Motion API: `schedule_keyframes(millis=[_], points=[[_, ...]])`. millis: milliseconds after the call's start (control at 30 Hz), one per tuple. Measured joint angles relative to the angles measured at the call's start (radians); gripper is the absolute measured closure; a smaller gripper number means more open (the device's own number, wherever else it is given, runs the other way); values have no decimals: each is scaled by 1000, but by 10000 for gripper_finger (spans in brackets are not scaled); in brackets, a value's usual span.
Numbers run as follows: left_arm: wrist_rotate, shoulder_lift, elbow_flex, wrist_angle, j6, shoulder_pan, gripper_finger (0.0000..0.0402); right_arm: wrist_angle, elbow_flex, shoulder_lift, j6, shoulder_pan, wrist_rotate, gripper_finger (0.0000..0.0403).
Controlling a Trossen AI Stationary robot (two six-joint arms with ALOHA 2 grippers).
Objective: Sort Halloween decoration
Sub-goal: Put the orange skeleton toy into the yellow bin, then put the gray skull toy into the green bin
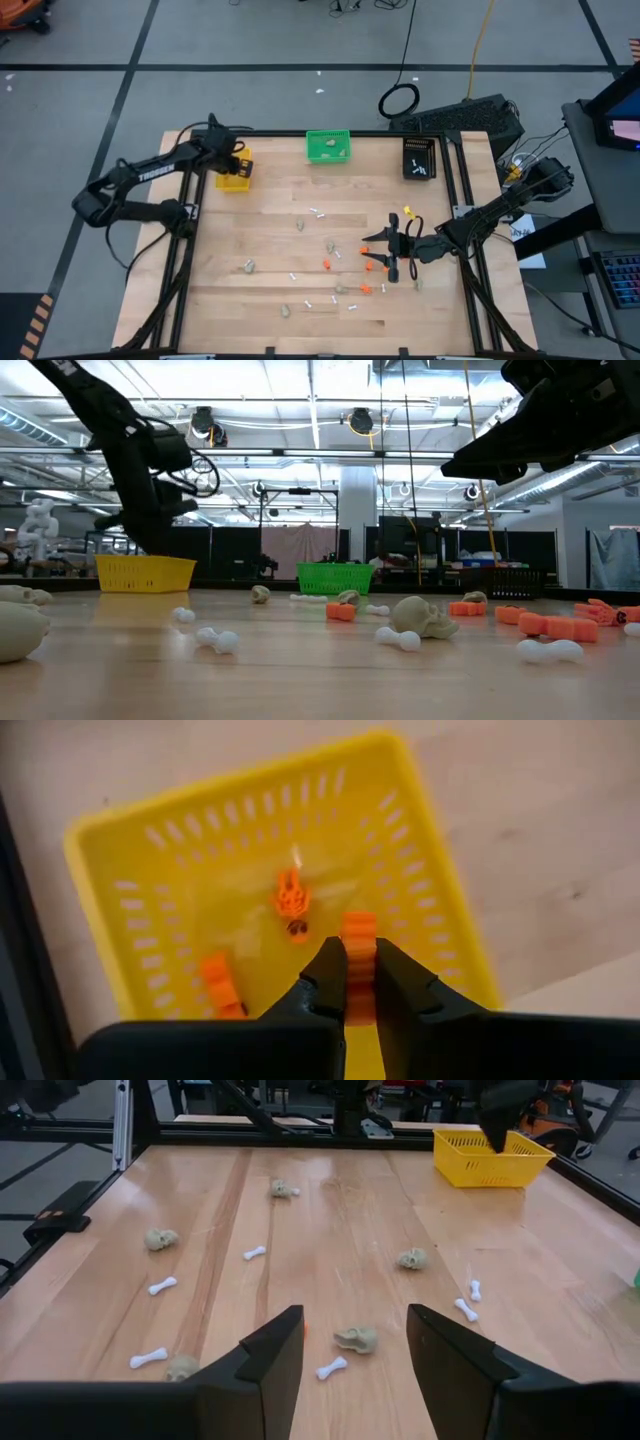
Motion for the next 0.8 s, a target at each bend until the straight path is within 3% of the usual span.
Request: schedule_keyframes(millis=[167,400,633,800], points=[[-3,62,0,-17,50,-3,322,-3,0,0,3,0,0,236],[-48,40,12,1,98,-10,232,-10,0,0,3,0,25,236],[-59,-80,63,-80,104,-35,217,-11,0,0,5,0,25,236],[-56,-244,59,-84,126,-154,217,-15,0,0,53,0,26,236]])
